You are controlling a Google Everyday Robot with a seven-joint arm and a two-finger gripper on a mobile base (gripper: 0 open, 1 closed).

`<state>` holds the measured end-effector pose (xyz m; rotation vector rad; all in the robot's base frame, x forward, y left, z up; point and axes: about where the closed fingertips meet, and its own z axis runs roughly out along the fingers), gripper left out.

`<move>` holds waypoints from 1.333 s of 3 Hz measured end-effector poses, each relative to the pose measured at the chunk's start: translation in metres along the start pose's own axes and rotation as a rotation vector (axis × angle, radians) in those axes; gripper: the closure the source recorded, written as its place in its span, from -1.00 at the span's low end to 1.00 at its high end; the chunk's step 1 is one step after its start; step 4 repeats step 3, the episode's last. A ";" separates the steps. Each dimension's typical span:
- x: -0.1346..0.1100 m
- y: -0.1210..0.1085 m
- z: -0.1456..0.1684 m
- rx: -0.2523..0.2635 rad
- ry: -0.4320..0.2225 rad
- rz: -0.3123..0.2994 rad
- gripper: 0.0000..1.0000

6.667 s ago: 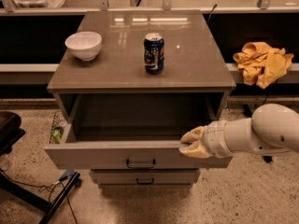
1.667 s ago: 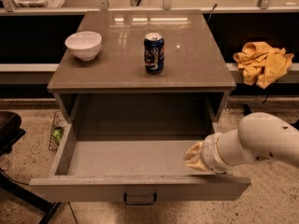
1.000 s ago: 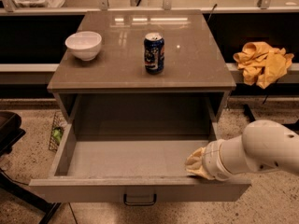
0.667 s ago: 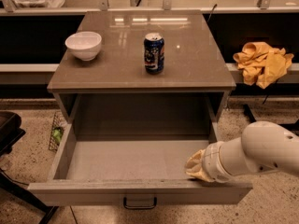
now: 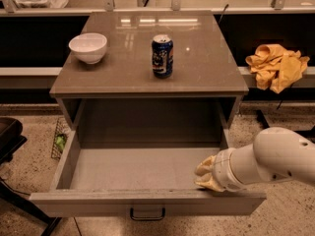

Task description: Open top drawer

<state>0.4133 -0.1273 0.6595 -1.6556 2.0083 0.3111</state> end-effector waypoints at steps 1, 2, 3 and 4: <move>-0.001 0.000 0.000 0.000 0.001 -0.002 -0.92; -0.001 0.001 0.000 0.000 0.001 -0.004 -1.00; -0.002 0.001 0.000 0.000 0.001 -0.004 -1.00; -0.002 0.001 0.000 0.000 0.001 -0.004 -1.00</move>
Offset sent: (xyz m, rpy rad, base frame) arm -0.0002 0.0006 0.0004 -0.0009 -0.0007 0.0016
